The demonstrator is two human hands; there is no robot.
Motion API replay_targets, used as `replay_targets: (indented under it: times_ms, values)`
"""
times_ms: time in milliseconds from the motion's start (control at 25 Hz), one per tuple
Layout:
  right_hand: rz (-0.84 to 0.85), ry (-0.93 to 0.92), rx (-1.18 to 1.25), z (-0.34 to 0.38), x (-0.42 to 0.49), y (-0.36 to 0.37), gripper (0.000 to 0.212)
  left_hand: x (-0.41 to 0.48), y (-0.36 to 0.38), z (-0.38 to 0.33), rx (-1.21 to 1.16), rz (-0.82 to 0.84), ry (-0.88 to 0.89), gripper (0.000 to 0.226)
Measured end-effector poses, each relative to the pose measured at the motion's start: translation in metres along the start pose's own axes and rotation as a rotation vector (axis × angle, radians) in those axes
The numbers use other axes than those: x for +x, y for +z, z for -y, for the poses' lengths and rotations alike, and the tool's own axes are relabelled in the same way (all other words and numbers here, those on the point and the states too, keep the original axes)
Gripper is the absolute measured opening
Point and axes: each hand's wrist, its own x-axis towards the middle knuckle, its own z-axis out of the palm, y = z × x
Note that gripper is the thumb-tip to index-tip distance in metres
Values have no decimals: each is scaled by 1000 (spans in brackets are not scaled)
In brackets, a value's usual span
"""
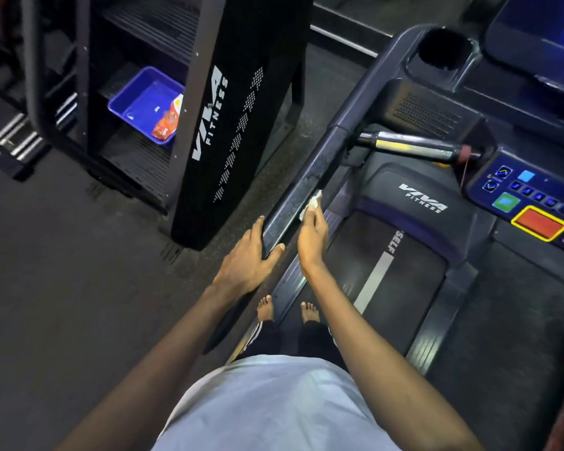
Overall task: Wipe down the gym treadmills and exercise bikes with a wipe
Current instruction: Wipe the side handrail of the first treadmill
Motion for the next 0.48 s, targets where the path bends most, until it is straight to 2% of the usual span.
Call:
replay_targets:
  times_ms: [120, 280, 360, 480]
  values:
    - [-57, -70, -56, 8, 9, 0, 44, -1, 4, 0, -8, -37, -4, 80]
    - [-84, -264, -129, 4, 7, -4, 45, -2, 6, 1, -9, -53, -4, 82]
    - [-80, -232, -156, 11, 20, -4, 44, 0, 6, 2, -9, -62, -2, 81]
    - [-59, -84, -202, 13, 37, -10, 35, 2, 8, 1, -14, -68, -23, 79]
